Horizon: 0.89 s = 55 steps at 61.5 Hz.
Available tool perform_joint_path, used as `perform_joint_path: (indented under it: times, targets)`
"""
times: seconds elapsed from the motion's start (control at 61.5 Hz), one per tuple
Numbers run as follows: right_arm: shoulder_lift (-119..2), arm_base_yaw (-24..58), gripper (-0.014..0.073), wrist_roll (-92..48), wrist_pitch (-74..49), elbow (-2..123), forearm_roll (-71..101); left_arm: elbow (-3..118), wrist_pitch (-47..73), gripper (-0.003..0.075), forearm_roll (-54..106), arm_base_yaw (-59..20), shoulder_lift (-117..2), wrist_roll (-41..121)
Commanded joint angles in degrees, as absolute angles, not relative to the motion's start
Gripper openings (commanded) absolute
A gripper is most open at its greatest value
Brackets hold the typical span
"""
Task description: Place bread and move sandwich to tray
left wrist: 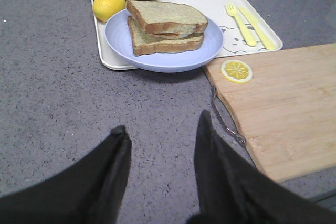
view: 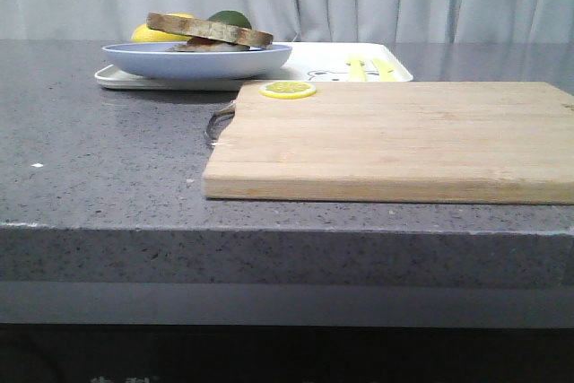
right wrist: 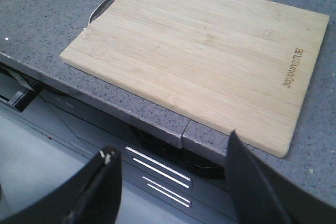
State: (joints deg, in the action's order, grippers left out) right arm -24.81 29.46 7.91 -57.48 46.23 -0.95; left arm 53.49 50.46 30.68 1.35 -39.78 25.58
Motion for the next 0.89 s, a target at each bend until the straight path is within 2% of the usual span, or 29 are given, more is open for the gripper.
perform_joint_path:
  times: [0.0,0.098,0.26,0.439,0.748,0.796,0.878]
  targets:
    - [-25.05,29.20,0.0454,7.65,-53.76,47.42,-1.68,52.89,48.91,0.0291,31.52,0.06,-35.97,25.87]
    - [-25.05,29.20,0.0454,7.65,-53.76,47.42,-1.68,51.62,50.39,0.0286,28.33,-3.04,-33.32,25.28]
    - [-25.05,29.20,0.0454,7.65,-54.11,47.42,-0.92,51.34,55.28,0.0216,17.21,-8.19,-30.76,17.54]
    - [-25.05,29.20,0.0454,7.65,-54.54,47.42,-0.86,51.23,56.19,0.0208,0.60,-8.61,-28.53,4.10]
    - [-25.05,29.20,0.0452,7.65,-54.30,47.42,-1.11,51.03,53.00,0.0207,2.24,-8.61,-27.53,2.90]
    - [-25.05,29.20,0.0431,7.65,-54.30,47.42,-1.11,51.03,53.11,0.0207,2.24,-8.61,-27.53,2.90]
    - [-25.05,29.20,0.0326,7.65,-54.30,47.42,-1.11,51.03,53.11,0.0207,2.24,-8.61,-27.53,2.90]
